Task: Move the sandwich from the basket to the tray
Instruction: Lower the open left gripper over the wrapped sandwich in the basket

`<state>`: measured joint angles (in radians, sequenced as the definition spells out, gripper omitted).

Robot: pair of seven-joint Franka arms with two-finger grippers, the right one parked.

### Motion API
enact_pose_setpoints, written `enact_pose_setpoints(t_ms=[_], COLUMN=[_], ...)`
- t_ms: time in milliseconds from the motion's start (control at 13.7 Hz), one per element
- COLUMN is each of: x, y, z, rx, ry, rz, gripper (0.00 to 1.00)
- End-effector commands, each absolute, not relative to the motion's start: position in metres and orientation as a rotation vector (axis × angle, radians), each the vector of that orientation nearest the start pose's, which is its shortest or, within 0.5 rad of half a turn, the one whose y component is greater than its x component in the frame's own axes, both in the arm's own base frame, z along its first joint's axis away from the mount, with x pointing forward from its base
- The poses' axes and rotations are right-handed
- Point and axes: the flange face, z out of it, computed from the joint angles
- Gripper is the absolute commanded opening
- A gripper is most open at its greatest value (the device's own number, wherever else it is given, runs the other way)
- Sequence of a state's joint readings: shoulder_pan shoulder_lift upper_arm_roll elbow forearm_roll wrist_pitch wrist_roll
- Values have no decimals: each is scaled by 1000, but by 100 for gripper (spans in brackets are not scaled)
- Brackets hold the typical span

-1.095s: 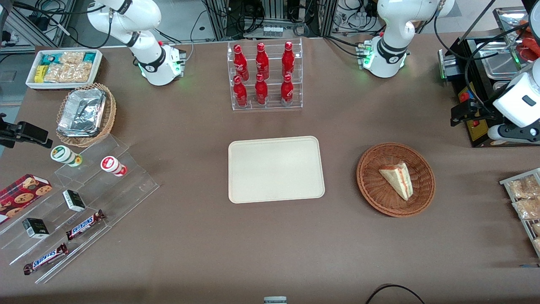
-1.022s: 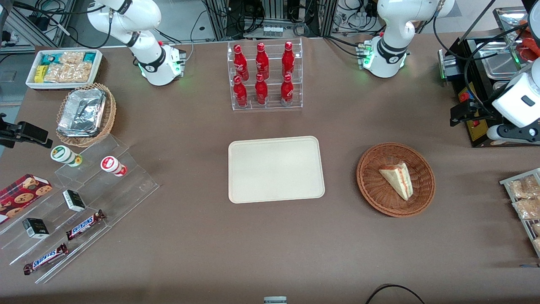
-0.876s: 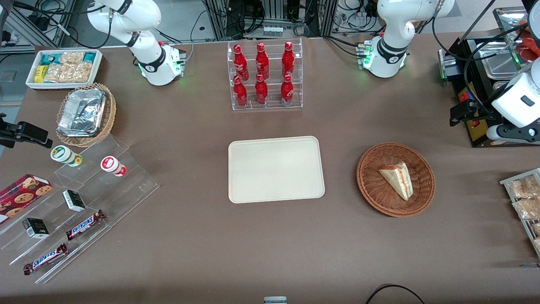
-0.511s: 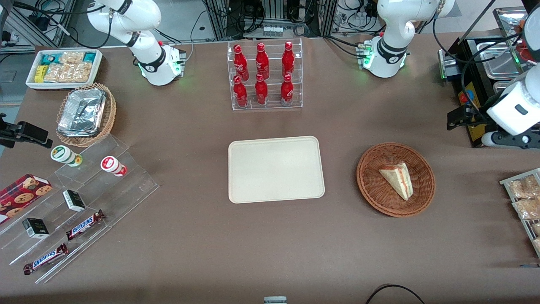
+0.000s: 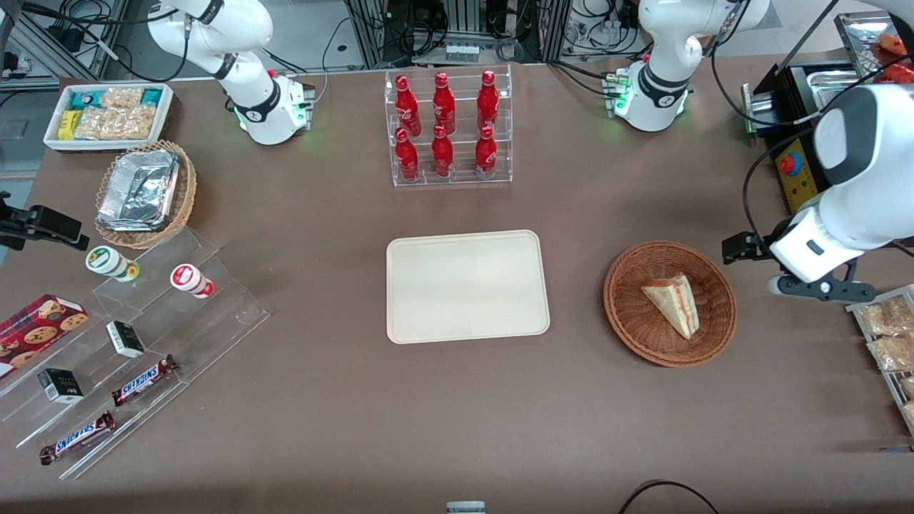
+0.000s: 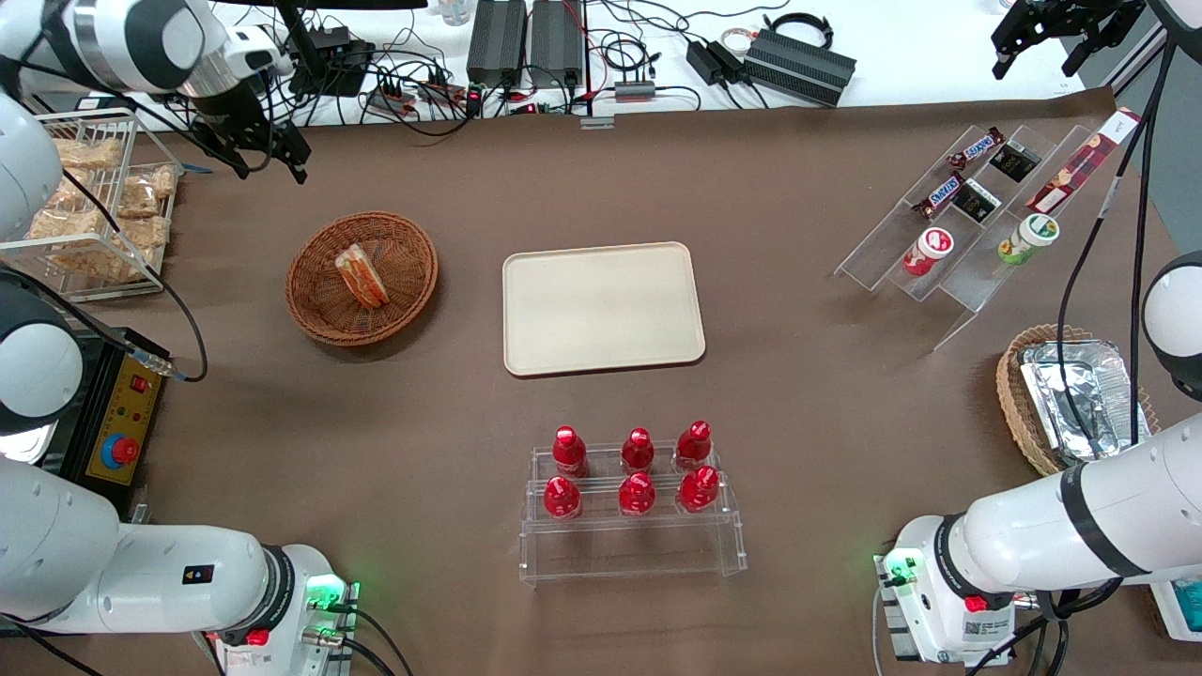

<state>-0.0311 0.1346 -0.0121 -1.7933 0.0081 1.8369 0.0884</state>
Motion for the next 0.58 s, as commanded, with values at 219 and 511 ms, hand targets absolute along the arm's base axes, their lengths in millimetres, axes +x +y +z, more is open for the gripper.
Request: enact_pose_setpoints(t_ms=[219,511], x=[576,565], y=[-25,-25], z=[401,370], rx=[-3134,-3139], ry=[163,-29], rz=[39,-19], gripper=[100,100])
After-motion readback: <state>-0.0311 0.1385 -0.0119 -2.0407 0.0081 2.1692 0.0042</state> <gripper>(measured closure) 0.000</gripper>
